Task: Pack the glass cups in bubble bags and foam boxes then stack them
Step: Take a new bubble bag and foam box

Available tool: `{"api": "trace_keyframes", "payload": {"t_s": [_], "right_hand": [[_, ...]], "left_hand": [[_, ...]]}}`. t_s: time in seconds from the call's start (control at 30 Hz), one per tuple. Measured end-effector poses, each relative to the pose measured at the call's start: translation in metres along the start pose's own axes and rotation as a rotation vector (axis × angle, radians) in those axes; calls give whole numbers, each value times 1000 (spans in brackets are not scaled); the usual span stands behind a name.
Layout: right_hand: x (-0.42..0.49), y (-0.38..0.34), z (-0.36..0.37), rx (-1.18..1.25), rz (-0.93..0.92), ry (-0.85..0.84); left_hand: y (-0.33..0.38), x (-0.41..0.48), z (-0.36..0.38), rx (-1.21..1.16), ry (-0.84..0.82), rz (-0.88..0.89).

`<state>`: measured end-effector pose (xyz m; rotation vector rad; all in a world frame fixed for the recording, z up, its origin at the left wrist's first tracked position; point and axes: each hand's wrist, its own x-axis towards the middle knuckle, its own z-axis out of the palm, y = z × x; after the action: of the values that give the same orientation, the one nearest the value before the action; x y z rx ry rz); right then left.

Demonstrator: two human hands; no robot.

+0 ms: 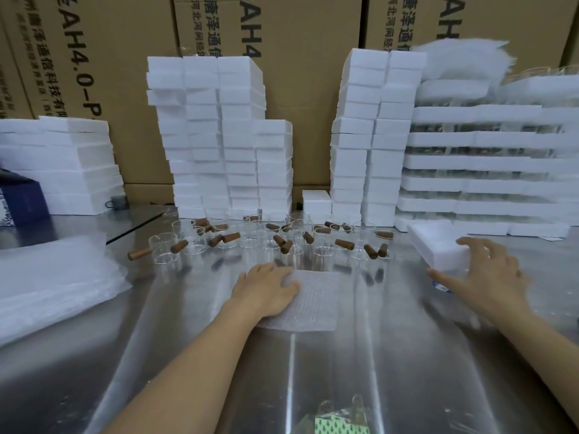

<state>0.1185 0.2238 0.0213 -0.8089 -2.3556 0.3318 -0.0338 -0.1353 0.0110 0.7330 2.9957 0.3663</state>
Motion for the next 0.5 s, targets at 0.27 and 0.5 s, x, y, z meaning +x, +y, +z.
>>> {"api": "trace_keyframes", "payload": {"t_s": [0.27, 0.5], "right_hand": [[4, -2, 10, 35, -132, 120], [6, 1, 15, 34, -186, 145]], "left_hand": [[-18, 0, -16, -80, 215, -204], [-36, 6, -18, -295, 270, -286]]}}
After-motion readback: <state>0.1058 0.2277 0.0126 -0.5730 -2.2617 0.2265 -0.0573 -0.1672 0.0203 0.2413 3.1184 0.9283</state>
